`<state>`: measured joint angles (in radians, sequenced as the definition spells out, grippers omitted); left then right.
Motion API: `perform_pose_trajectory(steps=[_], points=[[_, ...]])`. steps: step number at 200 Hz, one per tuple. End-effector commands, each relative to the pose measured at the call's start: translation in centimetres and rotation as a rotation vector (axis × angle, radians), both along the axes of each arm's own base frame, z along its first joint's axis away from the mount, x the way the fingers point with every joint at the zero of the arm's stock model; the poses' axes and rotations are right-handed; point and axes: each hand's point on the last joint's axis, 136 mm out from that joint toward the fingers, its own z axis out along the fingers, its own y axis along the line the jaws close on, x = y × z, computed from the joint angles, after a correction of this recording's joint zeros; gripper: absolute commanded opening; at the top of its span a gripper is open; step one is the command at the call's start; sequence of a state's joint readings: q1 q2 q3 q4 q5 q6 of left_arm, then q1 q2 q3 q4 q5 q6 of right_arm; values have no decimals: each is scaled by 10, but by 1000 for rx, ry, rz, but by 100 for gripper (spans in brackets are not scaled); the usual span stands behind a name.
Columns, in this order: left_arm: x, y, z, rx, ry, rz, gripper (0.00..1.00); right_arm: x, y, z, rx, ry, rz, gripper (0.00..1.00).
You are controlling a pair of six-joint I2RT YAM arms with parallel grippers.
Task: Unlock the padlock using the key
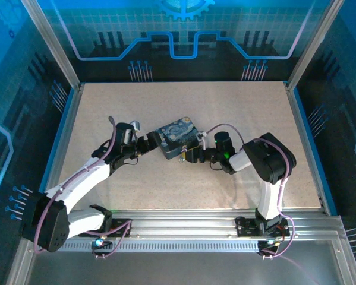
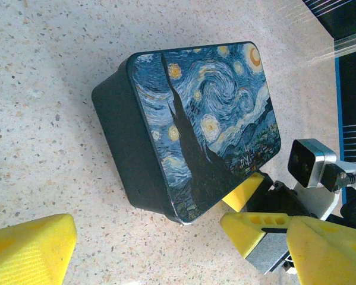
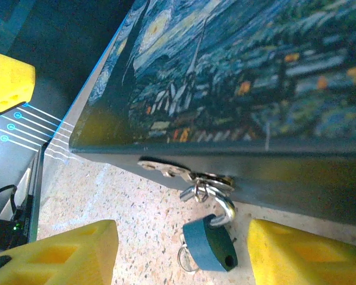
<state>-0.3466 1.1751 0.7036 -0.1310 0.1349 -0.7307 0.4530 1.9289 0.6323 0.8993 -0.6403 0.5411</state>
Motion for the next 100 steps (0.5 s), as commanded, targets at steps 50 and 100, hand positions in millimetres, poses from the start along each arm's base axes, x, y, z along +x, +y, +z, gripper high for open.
perform_pose_trajectory(steps=[50,100], points=[[-5,8,-5,16,12,16,93,4,13,-3,31,-34,36,58],[-5,9,-7,18,16,18,93,0,15,-5,38,-30,56,49]])
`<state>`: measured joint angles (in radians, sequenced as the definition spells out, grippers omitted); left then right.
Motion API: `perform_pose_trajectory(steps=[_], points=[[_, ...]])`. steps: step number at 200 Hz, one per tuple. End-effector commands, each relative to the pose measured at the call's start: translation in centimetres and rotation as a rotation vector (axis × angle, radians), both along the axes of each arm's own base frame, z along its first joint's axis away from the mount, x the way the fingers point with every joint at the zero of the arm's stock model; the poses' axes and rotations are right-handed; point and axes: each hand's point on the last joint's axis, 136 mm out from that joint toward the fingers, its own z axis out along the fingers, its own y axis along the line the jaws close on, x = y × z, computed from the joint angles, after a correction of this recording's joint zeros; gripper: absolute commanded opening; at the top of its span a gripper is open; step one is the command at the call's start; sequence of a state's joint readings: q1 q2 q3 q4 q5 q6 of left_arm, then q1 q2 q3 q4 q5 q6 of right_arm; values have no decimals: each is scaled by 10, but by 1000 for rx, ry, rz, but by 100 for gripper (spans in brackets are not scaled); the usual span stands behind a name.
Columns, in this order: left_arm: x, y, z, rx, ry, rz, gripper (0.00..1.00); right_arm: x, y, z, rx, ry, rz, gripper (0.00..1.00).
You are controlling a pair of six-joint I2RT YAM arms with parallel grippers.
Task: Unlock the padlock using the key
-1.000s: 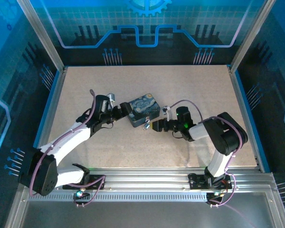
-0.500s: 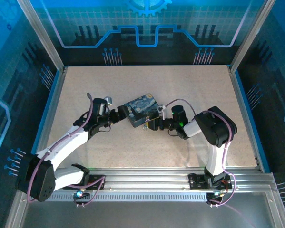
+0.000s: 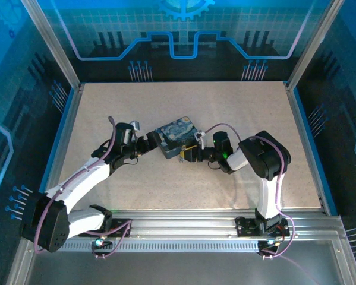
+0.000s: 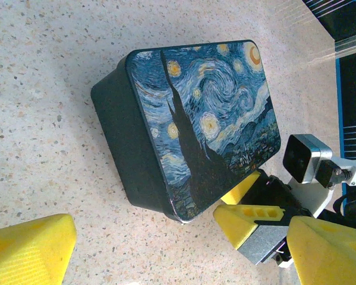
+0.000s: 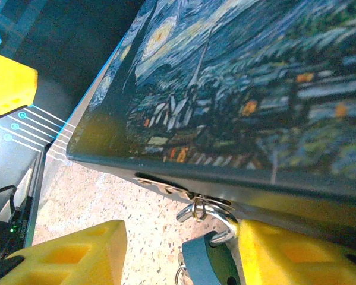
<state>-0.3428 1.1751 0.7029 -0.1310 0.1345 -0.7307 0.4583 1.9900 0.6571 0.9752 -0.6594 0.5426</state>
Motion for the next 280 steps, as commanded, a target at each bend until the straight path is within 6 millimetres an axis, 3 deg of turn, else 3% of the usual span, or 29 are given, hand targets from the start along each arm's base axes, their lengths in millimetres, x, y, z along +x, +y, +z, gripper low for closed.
perform_pose_trajectory(steps=[1,119,229,280], points=[[-5,7,-6,17,16,15,93,-5,7,-3,11,0,34,49],[-6,7,-10,12,26,15,93,-4,5,-9,-17,19,26,30],[-7,8,-12,16,29,15,93,1,3,-12,-19,42,-6,1],[-8,9,-13,15,30,19,94,2,0,-7,-1,37,-33,0]])
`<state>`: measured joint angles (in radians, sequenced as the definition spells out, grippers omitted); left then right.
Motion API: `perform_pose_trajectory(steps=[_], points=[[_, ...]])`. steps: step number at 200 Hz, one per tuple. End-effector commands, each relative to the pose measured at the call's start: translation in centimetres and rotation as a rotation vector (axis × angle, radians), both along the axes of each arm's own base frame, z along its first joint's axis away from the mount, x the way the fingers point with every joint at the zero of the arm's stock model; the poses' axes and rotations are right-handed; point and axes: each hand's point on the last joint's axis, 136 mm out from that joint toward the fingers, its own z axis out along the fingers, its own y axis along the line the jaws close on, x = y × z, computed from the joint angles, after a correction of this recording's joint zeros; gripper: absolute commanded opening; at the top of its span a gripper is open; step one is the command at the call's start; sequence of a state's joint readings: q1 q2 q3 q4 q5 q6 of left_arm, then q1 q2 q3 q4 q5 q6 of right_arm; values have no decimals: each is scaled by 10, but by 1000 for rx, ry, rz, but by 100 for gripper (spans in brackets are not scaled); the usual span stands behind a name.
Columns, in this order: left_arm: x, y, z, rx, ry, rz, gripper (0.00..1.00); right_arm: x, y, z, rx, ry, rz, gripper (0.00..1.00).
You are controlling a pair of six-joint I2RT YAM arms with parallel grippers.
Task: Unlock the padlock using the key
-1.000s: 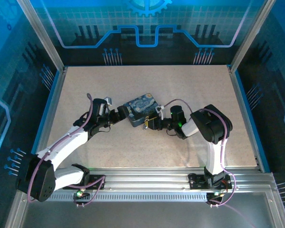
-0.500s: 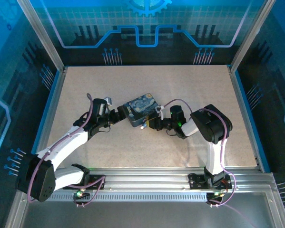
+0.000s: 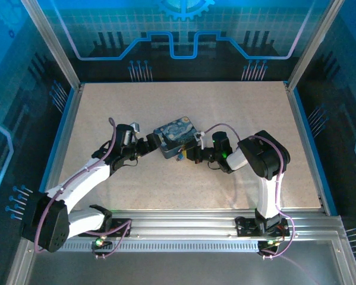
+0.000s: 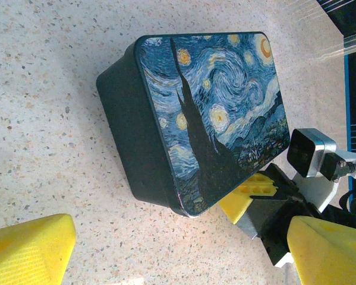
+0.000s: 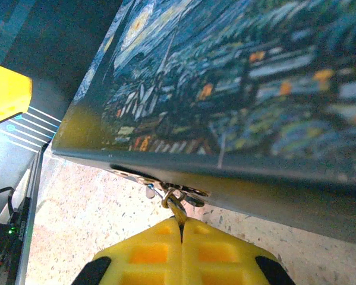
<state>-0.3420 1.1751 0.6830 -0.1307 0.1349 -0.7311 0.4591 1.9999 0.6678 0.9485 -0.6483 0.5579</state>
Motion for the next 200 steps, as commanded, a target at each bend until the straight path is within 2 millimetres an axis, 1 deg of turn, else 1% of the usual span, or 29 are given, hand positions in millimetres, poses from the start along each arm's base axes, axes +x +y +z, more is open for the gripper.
perform_pose_trajectory(steps=[1,36,118,138,172,200], points=[[-5,8,-5,8,12,18,93,0,0,-1,11,2,-20,0],[-6,8,-5,7,13,20,93,3,-5,2,32,12,-53,0],[-7,8,-7,-1,16,20,93,1,-18,-11,40,105,-112,0],[-7,7,-7,-6,16,20,94,1,-20,-9,53,107,-123,0],[-7,6,-8,-10,16,17,93,4,-19,0,85,98,-133,0],[-7,6,-7,-14,15,14,94,6,-19,5,115,123,-152,0]])
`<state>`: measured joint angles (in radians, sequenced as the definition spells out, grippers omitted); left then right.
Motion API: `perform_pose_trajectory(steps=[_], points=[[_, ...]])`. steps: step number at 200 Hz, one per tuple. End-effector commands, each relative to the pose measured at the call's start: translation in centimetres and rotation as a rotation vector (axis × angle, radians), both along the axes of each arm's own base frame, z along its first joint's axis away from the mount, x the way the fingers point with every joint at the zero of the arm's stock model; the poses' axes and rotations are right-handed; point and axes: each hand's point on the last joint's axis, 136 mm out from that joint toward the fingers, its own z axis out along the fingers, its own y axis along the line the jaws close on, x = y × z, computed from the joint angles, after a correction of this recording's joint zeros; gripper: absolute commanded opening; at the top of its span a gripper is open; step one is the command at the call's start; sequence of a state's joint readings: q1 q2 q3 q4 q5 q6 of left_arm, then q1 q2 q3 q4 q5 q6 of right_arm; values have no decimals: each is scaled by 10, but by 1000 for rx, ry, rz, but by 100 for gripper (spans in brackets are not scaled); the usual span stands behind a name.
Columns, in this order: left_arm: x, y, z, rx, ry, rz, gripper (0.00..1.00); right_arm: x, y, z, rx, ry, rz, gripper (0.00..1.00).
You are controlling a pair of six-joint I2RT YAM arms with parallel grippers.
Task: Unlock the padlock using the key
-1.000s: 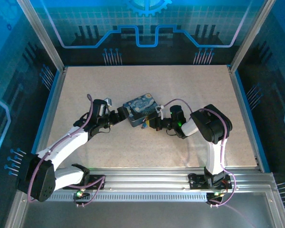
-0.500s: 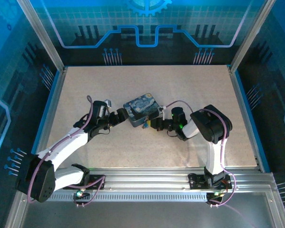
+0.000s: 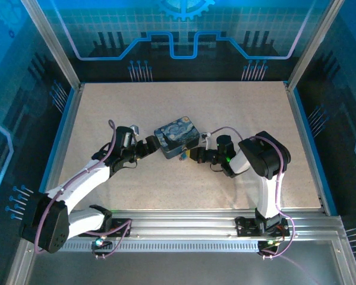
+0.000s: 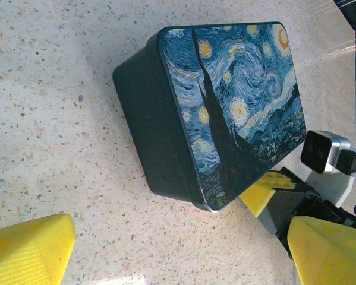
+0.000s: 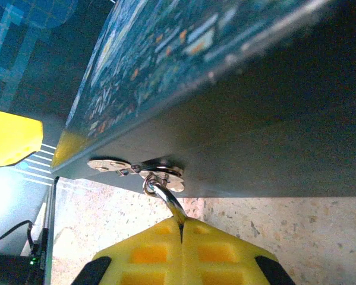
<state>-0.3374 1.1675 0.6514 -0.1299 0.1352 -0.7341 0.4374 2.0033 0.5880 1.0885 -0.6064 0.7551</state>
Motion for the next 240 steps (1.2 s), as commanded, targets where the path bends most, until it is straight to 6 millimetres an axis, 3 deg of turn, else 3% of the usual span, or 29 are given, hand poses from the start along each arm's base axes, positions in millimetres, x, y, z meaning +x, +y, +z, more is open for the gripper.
perform_pose_trajectory(steps=[1,79,152,194,240], points=[[-1,2,4,-20,-10,9,94,5,-3,5,42,6,-32,0],[-1,2,5,-17,-11,8,94,10,-5,10,82,55,-83,0],[-1,4,13,-6,-33,8,94,8,-24,17,16,21,-122,0],[-1,8,21,15,-68,8,94,-4,-27,27,-23,-1,-92,0],[-3,18,24,69,-100,26,99,-28,-33,50,-85,-30,-38,0]])
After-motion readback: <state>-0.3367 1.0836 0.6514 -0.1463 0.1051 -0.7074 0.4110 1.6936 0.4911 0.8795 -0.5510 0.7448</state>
